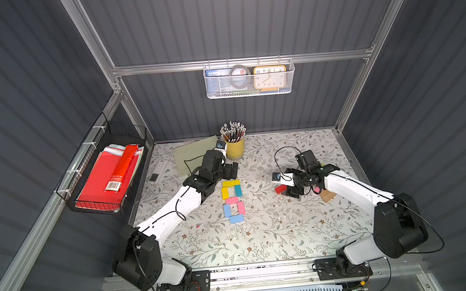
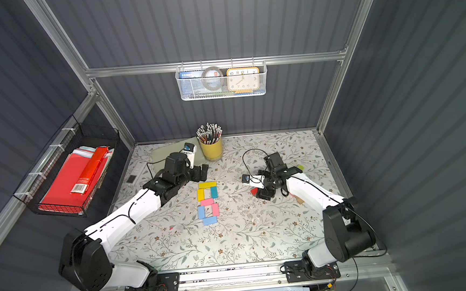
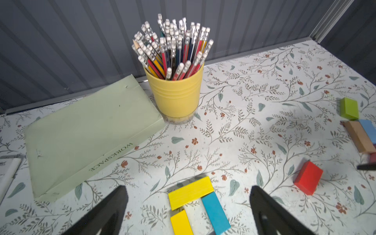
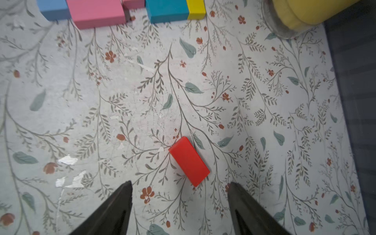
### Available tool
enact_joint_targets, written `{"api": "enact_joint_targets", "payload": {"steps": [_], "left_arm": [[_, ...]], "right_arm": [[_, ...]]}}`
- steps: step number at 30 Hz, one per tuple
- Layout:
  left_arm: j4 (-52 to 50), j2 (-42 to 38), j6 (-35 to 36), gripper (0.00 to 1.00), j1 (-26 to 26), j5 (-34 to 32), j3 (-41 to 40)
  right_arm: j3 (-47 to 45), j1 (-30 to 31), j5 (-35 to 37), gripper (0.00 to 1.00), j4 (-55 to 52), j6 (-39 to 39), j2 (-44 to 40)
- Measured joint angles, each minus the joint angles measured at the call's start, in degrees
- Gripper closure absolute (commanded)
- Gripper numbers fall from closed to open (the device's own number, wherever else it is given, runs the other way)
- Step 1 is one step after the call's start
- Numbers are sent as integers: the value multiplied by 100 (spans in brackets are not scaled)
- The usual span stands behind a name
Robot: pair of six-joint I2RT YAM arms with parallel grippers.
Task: Assemble the number 8 with building blocks
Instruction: Move the building block to the center of the board.
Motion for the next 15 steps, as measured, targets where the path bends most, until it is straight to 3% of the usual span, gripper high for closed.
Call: {"api": "enact_joint_targets", "payload": {"steps": [5, 15], "left_arm": [[101, -66, 0, 2, 0, 4, -229], [212, -129, 0, 2, 0, 9, -271]], "right_arm": [[396, 7, 490, 33, -70, -428, 813], [855, 57, 678, 36, -79, -678, 1659]]}}
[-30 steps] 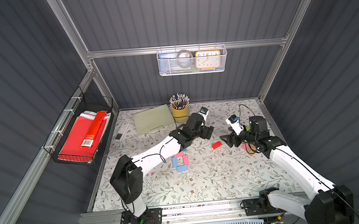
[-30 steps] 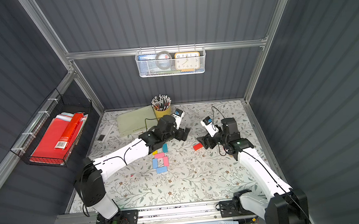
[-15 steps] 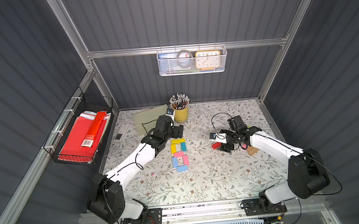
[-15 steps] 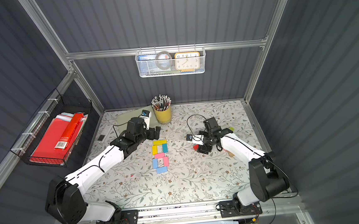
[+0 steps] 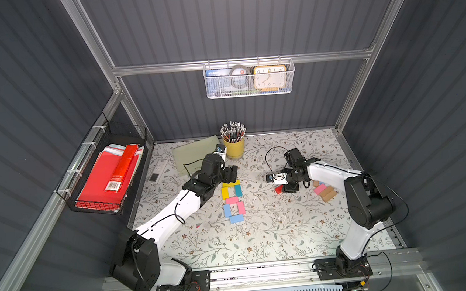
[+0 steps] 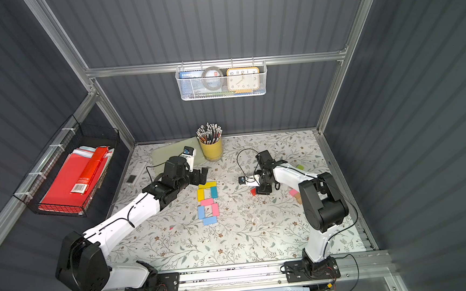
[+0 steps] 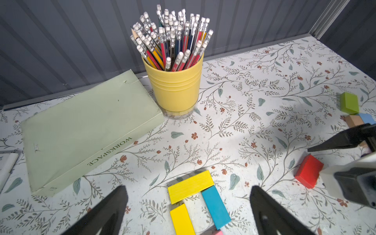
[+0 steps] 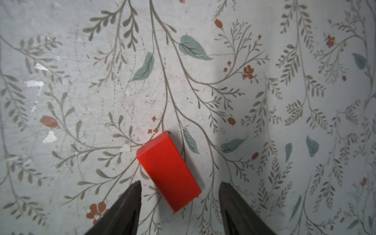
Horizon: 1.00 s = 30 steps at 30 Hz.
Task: Assemble the number 8 with building blocks
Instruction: Move the building block to the center of the board.
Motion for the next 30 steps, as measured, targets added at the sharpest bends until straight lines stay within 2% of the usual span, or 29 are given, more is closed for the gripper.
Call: {"api": "enact_joint_targets", "payload": {"steps": [9, 22, 30], "left_arm": [[39, -7, 0, 2, 13, 0, -31], [42, -7, 0, 2, 33, -7, -85], [81, -7, 2, 2, 39, -42, -131]], "right_arm": [[131, 68, -24, 45, -46, -81, 402], [516, 160, -240, 73, -22, -140, 748], [1421, 350, -348, 78, -59, -247, 1401]]}}
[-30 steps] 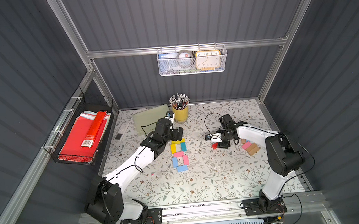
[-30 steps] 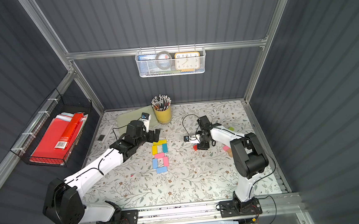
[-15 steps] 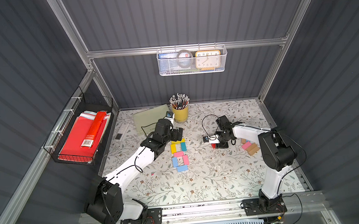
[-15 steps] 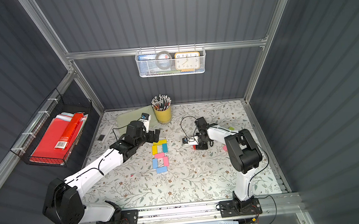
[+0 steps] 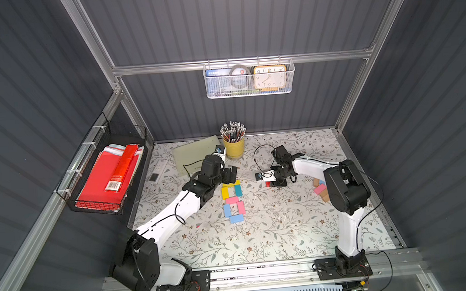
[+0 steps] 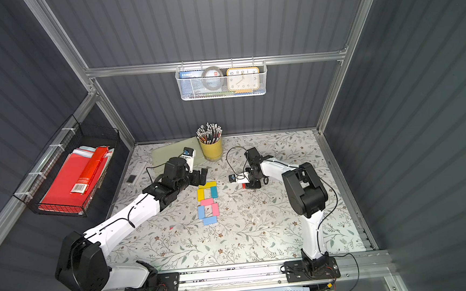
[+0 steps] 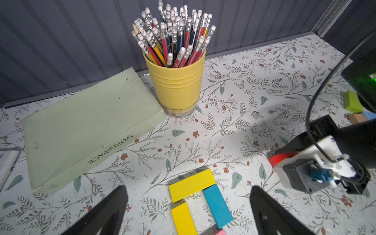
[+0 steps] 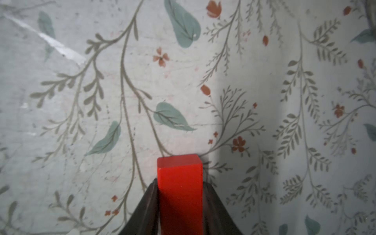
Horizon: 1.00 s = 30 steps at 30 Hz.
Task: Assemble the number 8 with building blocks
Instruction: Move the building block to the center of the board.
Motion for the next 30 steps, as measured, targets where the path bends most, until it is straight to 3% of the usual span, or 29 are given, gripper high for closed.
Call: {"api": "enact_joint_targets", "payload": {"steps": [12, 25, 30], "left_arm": [[50, 0, 17, 2, 61, -151, -90], [48, 0, 17, 2, 63, -164, -90], [48, 0, 17, 2, 63, -164, -90]], "right_arm": [[1019, 96, -98, 75, -85, -192, 706], [1084, 68, -127, 60, -76, -190, 763], [990, 52, -136, 60, 24, -127, 719]]}}
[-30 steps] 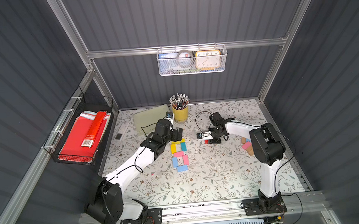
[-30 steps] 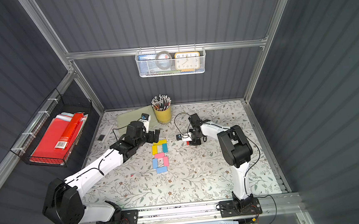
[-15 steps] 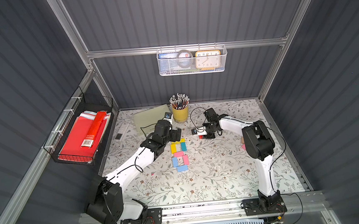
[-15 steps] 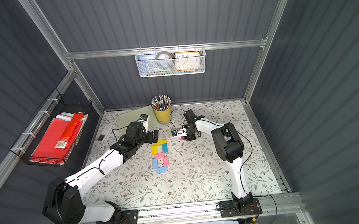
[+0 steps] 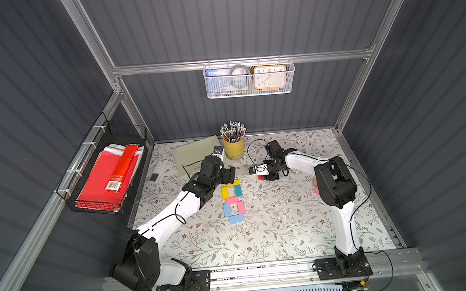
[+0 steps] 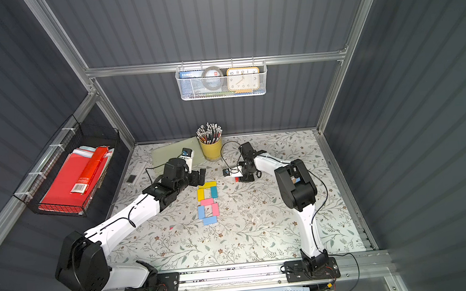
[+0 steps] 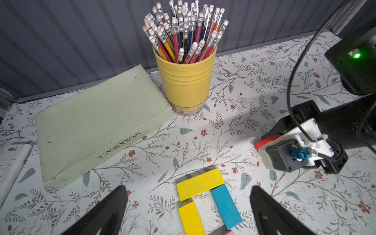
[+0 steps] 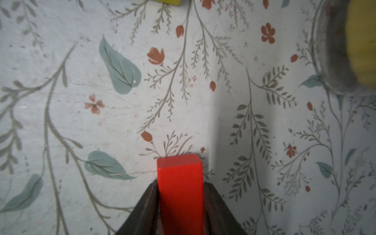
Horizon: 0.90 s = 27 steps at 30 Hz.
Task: Assemble the number 8 with building blocks
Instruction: Move the building block to the center of the board.
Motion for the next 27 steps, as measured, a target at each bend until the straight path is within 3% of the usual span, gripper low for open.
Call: {"api": "enact_joint_targets", "payload": {"steps": [5, 9, 12, 19, 27], "left_arm": [[2, 0, 2, 2, 7, 2, 0], [2, 0, 0, 2, 11, 2, 0], [2, 0, 0, 2, 11, 2, 0], [2, 0, 0, 2, 22, 0, 0], [11, 0, 0, 2, 22, 0, -9]], "right_arm": [[-227, -57, -20, 65, 131, 52, -129], [-385, -120, -42, 63, 179, 50, -227], [-516, -164, -44, 55, 210, 46, -315], [-590, -214, -33, 27, 323, 133, -420], [-1272, -216, -468, 22, 654, 837, -1412]]}}
